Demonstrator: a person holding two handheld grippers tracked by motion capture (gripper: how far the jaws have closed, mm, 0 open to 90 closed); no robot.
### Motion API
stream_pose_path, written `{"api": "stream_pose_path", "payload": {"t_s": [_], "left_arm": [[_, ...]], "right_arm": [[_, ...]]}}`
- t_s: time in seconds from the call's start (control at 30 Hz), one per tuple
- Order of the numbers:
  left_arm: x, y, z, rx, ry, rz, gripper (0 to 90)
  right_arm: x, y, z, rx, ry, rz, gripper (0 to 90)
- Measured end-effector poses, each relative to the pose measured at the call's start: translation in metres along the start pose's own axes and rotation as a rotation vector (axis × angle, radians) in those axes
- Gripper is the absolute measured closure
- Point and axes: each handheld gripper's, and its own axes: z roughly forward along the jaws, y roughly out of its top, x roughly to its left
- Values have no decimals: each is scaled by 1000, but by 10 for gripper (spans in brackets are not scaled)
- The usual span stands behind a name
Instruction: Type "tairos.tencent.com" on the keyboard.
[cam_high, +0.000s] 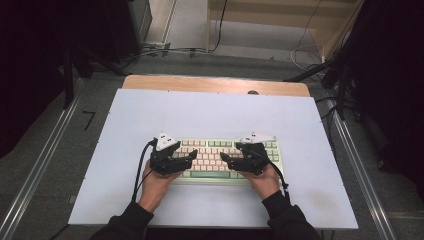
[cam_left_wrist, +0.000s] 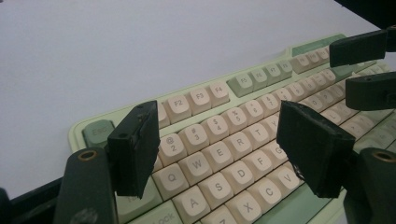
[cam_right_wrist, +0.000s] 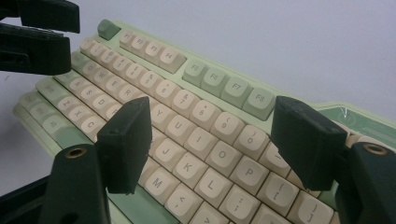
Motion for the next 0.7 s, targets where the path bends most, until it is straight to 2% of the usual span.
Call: {"api": "stream_pose_path", "payload": {"t_s": [0.7], "left_arm": [[4,-6,-10,-22,21,-10,304]], "right_arm": [[1,-1,0,2,1,-5,312]]}}
